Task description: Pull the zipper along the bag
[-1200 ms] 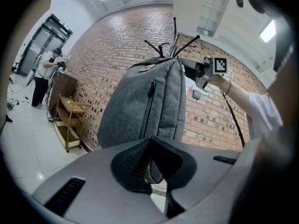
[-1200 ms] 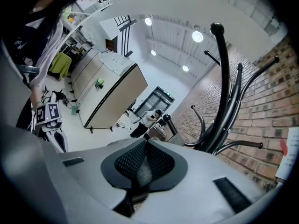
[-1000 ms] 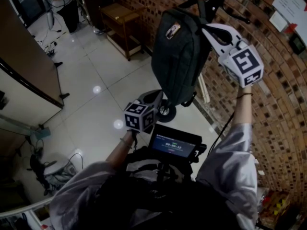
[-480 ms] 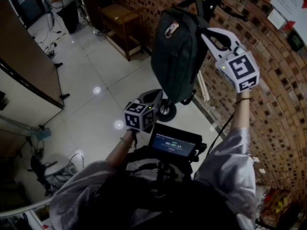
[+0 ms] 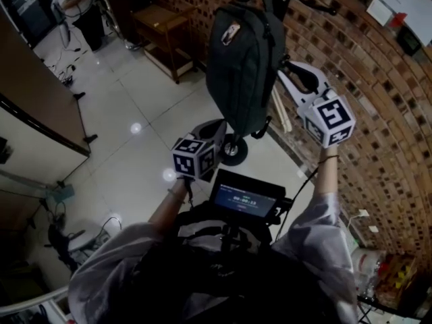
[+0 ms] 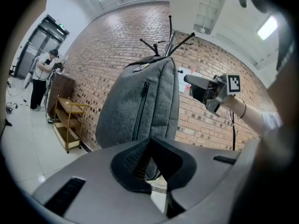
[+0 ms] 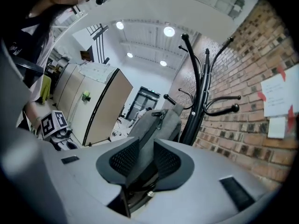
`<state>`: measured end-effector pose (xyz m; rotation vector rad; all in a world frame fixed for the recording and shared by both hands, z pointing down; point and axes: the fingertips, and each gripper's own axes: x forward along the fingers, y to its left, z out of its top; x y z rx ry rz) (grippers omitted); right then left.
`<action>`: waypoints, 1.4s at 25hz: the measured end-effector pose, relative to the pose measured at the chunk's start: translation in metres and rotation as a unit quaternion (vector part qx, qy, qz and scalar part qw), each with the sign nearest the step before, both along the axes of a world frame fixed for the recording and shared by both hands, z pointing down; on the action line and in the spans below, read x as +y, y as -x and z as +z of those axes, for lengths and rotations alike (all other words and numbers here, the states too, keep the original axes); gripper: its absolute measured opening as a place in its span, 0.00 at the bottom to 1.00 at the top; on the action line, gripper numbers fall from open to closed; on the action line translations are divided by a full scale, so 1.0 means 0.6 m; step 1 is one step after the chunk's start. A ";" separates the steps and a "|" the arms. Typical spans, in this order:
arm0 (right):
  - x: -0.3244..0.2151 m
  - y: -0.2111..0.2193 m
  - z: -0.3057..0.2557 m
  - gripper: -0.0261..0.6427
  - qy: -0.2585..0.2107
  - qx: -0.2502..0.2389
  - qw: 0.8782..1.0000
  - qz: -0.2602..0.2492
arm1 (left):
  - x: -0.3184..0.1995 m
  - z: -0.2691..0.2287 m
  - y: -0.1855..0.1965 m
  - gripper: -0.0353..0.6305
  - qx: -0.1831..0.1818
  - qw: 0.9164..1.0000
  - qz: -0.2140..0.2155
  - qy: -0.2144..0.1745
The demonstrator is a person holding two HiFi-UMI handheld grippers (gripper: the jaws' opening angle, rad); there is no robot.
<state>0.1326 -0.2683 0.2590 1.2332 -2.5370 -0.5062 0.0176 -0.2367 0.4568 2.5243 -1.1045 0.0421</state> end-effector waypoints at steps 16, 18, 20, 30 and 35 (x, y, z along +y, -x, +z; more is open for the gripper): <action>0.084 0.008 0.283 0.04 0.156 -0.228 0.959 0.070 | -0.008 -0.003 -0.025 0.06 -0.016 1.000 -0.004 -0.001; 0.089 0.016 0.288 0.04 0.160 -0.244 0.954 0.070 | -0.007 -0.003 -0.026 0.06 -0.014 1.000 -0.006 0.001; 0.090 0.022 0.289 0.04 0.156 -0.257 0.951 0.068 | -0.006 -0.002 -0.026 0.06 -0.012 1.000 -0.007 0.003; 0.096 0.018 0.291 0.04 0.152 -0.272 0.946 0.083 | -0.001 -0.002 -0.035 0.06 -0.008 1.000 -0.005 0.006; 0.104 0.020 0.283 0.04 0.133 -0.262 0.953 0.079 | 0.003 0.002 -0.036 0.06 -0.010 1.000 -0.006 0.010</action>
